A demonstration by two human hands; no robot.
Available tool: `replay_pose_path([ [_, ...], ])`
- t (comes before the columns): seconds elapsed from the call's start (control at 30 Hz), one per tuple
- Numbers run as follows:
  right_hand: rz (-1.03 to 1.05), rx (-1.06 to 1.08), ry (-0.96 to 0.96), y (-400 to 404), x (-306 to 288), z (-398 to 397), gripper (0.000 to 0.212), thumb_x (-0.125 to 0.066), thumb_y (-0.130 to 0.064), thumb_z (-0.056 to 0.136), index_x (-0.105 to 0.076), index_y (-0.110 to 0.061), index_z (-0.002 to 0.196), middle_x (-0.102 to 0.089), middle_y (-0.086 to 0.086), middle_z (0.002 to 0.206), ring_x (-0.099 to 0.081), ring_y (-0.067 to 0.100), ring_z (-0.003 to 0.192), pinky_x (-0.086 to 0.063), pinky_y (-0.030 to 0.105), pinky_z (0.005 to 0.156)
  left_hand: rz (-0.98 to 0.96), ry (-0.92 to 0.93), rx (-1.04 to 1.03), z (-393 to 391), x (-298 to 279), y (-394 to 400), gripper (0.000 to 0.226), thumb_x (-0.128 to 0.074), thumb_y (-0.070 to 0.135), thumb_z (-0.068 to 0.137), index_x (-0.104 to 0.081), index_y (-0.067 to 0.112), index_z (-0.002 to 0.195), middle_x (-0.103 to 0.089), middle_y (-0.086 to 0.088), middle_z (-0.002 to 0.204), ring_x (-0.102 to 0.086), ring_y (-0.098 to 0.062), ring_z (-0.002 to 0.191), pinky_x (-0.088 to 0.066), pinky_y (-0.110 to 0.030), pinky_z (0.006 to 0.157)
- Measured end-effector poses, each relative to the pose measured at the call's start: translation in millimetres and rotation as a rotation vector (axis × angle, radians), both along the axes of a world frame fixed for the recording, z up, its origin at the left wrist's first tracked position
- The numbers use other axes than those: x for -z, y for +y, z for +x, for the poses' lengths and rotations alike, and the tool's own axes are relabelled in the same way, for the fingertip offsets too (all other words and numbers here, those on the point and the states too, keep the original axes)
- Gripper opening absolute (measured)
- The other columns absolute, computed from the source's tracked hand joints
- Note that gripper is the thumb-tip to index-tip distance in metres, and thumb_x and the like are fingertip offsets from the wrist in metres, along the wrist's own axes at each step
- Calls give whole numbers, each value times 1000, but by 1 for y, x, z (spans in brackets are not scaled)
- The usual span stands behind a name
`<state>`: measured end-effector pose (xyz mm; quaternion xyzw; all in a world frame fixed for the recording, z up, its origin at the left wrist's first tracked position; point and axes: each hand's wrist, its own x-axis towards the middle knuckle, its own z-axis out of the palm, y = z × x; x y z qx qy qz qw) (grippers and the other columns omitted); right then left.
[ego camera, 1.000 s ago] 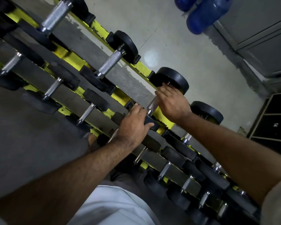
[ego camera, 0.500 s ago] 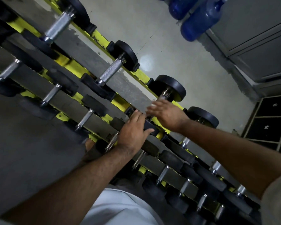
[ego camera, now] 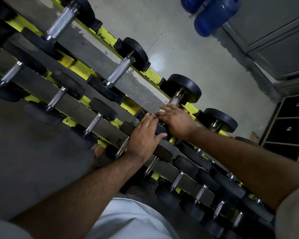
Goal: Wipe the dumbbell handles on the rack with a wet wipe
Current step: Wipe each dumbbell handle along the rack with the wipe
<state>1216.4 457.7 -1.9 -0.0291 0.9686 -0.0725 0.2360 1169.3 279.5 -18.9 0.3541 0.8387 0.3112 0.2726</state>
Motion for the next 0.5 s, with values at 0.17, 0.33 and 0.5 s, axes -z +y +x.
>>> replay_pose_path([
  [0.17,272,191,31,17,-13,-13,49,-50,-13,97,-50,-18,146,-45,6,155,-29,26,150,-17,46,125,-7,0,16,0,2,0,62,-57,51,93,-47,12,141,-39,-4,155,-24,-18,149,-27,-28,114],
  [0.33,434,49,-191,-7,-13,-14,62,-30,-34,104,-14,-12,160,-10,12,168,-3,28,156,1,46,126,-11,-2,24,-2,2,0,63,-56,53,94,-46,13,142,-38,-3,155,-22,-17,149,-28,-29,114],
  [0.5,556,57,-231,2,-16,-25,66,-34,-32,101,-14,-8,159,-12,16,167,-6,31,155,-6,48,126,-10,-5,19,-3,3,0,62,-58,52,93,-48,13,140,-40,-3,153,-24,-17,148,-29,-31,115],
])
